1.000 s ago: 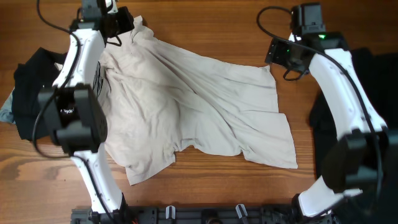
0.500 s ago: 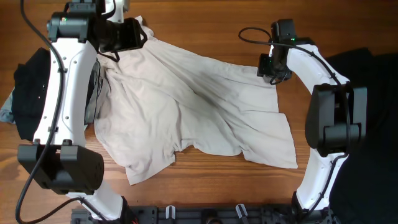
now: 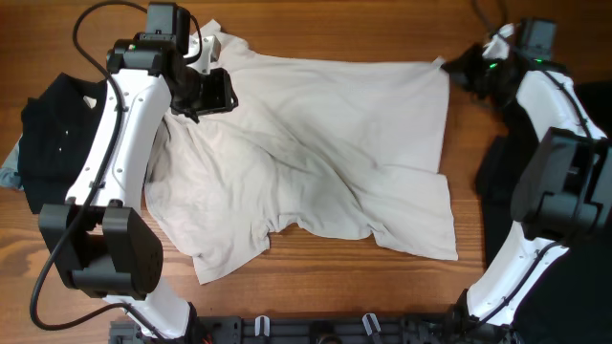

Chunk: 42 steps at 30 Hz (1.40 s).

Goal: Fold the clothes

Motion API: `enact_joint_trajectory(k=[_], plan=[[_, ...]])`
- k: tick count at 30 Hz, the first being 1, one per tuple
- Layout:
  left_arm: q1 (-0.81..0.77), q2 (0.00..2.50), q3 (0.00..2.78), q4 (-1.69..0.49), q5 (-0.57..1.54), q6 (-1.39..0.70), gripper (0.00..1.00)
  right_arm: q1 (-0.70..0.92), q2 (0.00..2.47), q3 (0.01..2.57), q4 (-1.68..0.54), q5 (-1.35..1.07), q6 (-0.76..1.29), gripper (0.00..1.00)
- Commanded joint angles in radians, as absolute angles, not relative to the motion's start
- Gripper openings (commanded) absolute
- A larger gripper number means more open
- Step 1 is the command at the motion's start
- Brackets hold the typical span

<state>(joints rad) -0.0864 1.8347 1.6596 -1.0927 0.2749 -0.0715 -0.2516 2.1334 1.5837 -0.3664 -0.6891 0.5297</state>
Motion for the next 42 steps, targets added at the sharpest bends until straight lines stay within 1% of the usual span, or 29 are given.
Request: enact_joint_trajectory(k=[1,2,3,4,5,7,8,9,10,11,14,15,16,18,21,23,25,28,30,32,33,35,37,39,42], plan=[[-0.090,1.835,1.648,-1.076,0.268,-0.056,0.46,-0.274,2.092,1.600,-0.272,-0.778,0.605,0.31],[-0.090,1.835,1.648,-1.076,0.268,-0.056,0.46,-0.284,2.092,1.600,-0.263,-0.778,0.602,0.46],[-0.090,1.835,1.648,-1.076,0.268,-0.056,0.46,-0.297,2.093,1.600,-0.272,-0.778,0.599,0.62],[-0.090,1.835,1.648,-1.076,0.268,-0.056,0.47,-0.311,2.092,1.600,-0.298,-0.777,0.568,0.65],[-0.090,1.835,1.648,-1.076,0.266,-0.056,0.47,-0.321,2.092,1.600,-0.316,-0.775,0.545,0.64],[-0.090,1.835,1.648,-1.077,0.249,-0.056,0.48,-0.335,2.092,1.600,-0.366,-0.774,0.498,0.59],[-0.090,1.835,1.648,-1.077,0.241,-0.056,0.48,-0.334,2.092,1.600,-0.400,-0.752,0.453,0.59],[-0.090,1.835,1.648,-1.077,0.242,-0.056,0.48,-0.327,2.092,1.600,-0.464,-0.666,0.397,0.55],[-0.090,1.835,1.648,-1.078,0.242,-0.056,0.48,-0.319,2.093,1.599,-0.498,-0.595,0.379,0.55],[-0.090,1.835,1.648,-1.078,0.242,-0.056,0.47,-0.302,2.093,1.599,-0.536,-0.472,0.361,0.55],[-0.110,1.838,1.645,-1.077,0.261,-0.056,0.50,-0.248,2.093,1.599,-0.540,-0.344,0.260,0.56],[-0.128,1.840,1.634,-1.071,0.257,-0.056,0.50,-0.223,2.093,1.598,-0.545,-0.287,0.261,0.56],[-0.152,1.846,1.611,-1.055,0.249,-0.056,0.47,-0.192,2.093,1.598,-0.546,-0.205,0.261,0.58],[-0.185,1.852,1.534,-0.996,0.231,-0.069,0.39,-0.164,2.093,1.598,-0.526,-0.136,0.261,0.60],[-0.218,1.863,1.355,-0.844,0.231,-0.167,0.28,-0.160,2.095,1.598,-0.472,-0.134,0.258,0.59],[-0.225,1.865,1.219,-0.712,0.231,-0.219,0.24,-0.160,2.102,1.598,-0.431,-0.133,0.232,0.59],[-0.225,1.865,1.119,-0.628,0.223,-0.234,0.17,-0.160,2.114,1.597,-0.403,-0.134,0.229,0.59],[-0.225,1.865,1.008,-0.572,0.114,-0.338,0.04,-0.158,2.140,1.597,-0.364,-0.134,0.208,0.60],[-0.220,1.865,0.961,-0.573,0.025,-0.451,0.04,-0.156,2.157,1.597,-0.359,-0.137,0.197,0.60],[-0.192,1.865,0.949,-0.649,-0.059,-0.617,0.04,-0.153,2.168,1.597,-0.358,-0.137,0.183,0.61],[-0.173,1.864,0.949,-0.683,-0.070,-0.657,0.04,-0.154,2.170,1.596,-0.359,-0.137,0.183,0.61],[-0.131,1.864,0.949,-0.723,-0.074,-0.671,0.04,-0.150,2.177,1.595,-0.359,-0.154,0.181,0.59],[-0.090,1.864,0.949,-0.751,-0.074,-0.670,0.04,-0.139,2.186,1.595,-0.371,-0.222,0.129,0.59],[-0.062,1.864,0.949,-0.757,-0.073,-0.665,0.04,-0.123,2.206,1.595,-0.382,-0.225,0.121,0.59],[-0.056,1.864,0.949,-0.757,-0.073,-0.659,0.04,-0.110,2.240,1.595,-0.369,-0.224,0.108,0.53]])
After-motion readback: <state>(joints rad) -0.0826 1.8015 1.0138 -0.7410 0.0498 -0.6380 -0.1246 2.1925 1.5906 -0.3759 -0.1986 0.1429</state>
